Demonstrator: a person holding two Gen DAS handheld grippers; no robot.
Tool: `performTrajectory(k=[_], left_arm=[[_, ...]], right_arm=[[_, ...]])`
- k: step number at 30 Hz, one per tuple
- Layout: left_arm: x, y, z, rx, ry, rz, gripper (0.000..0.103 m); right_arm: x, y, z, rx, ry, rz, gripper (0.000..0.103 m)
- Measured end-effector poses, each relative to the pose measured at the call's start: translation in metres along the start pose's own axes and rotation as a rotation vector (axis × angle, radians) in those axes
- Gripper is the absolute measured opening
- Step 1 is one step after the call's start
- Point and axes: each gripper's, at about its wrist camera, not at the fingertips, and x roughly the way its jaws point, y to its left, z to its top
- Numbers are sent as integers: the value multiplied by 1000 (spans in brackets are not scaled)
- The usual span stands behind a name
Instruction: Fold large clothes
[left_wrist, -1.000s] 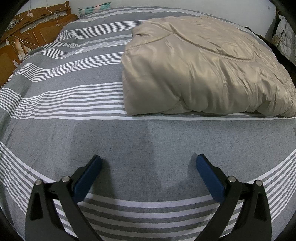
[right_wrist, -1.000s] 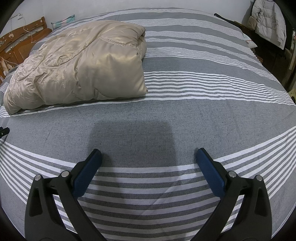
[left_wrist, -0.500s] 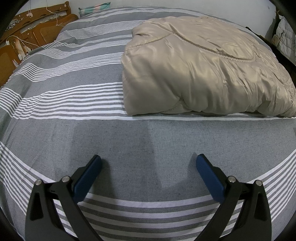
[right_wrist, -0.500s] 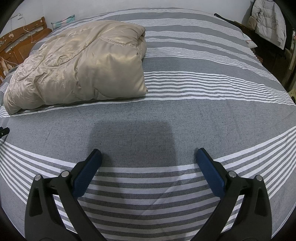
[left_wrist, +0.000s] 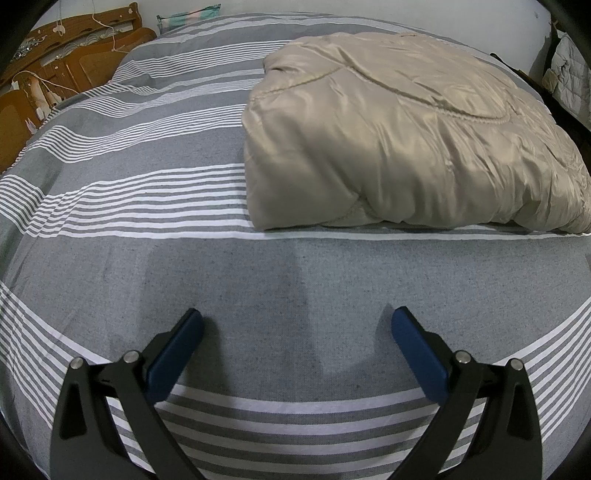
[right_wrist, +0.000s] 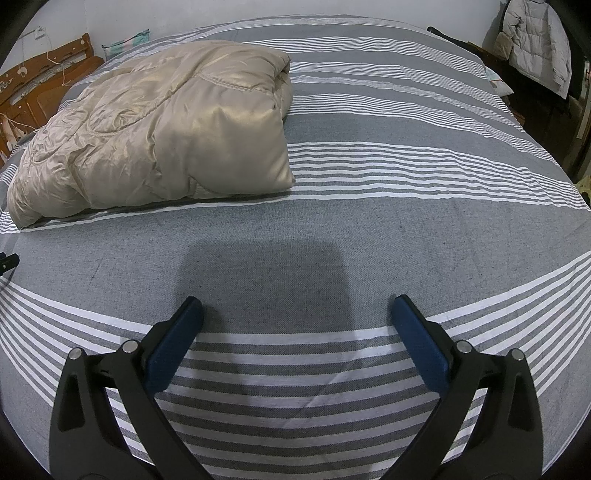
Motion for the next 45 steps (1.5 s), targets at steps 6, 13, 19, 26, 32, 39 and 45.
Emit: performTrajectory(k=[6,13,19,26,32,39,45], left_arm=[[0,0,0,0,0,0,102],[-13,0,18,-90,-31,-46,101],[-209,20,10,-168,-532,-1,101],[-262,23,8,-134,-532,37,101],[-258,12,2,-104,-501,8,101],[-262,3,13,-60,-520,36,101],[-271,-3,20,-29,-533,38,101]], right_arm=[[0,0,1,-1,3,-1,100],[-66,32,27,-102,-131,-97,100],[-194,47,25,23,-307,-25,100],[-243,53,28,34,-346,-71,100],[-266,60,36,20,-363,-74,100],[-281,52,43,10,-395,-65,100],[-285,54,49,3,-399,-71,100]])
